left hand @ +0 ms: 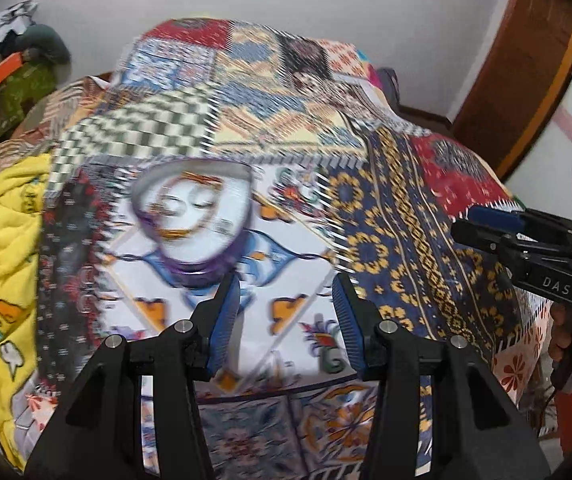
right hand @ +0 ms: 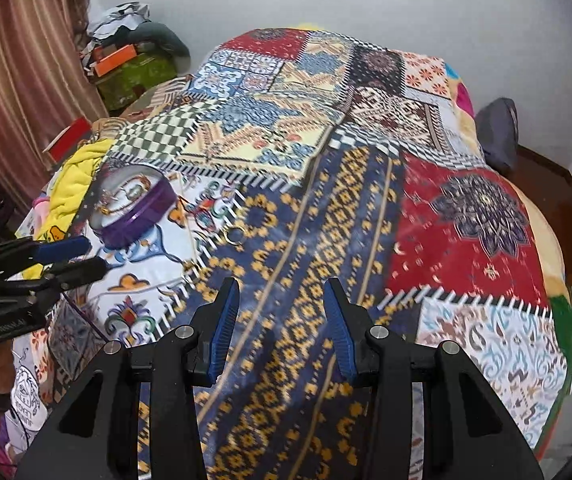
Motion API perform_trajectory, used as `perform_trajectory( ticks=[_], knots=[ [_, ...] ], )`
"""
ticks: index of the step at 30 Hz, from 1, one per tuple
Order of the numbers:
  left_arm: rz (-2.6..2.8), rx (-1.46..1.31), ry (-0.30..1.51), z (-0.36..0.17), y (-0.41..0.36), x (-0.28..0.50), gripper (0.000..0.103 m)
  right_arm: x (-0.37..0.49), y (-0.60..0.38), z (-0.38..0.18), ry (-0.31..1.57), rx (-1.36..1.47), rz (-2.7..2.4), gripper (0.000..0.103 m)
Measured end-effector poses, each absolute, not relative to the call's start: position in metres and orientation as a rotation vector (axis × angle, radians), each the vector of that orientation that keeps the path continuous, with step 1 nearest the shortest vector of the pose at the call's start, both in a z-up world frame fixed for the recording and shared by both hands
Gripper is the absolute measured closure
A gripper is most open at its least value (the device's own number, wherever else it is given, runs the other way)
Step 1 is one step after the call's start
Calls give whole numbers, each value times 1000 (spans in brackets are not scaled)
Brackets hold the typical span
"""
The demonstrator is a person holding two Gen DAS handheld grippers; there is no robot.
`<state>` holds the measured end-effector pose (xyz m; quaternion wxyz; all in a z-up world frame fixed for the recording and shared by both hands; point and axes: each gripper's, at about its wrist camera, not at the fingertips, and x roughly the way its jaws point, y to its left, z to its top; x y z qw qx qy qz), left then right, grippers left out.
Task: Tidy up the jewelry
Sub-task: 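Move both open grippers back to the rings left on the quilt, then grasp a gold ring with the left gripper while the right gripper grasps another gold ring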
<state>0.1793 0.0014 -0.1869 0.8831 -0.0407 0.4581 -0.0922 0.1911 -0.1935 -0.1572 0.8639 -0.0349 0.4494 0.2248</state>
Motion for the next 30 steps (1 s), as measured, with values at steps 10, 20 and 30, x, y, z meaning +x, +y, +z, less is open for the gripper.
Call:
perform_trajectory(
  ticks=[10, 20, 30],
  knots=[
    [-271, -25, 1037, -221, -42, 212, 64, 194, -211, -174, 977, -32, 473, 63],
    [-209, 43, 1007, -235, -59, 226, 83, 198, -206, -176, 976, -36, 502, 63],
    [-193, -34, 965, -220, -38, 226, 83, 216, -172, -181, 990, -81, 560, 63]
  ],
)
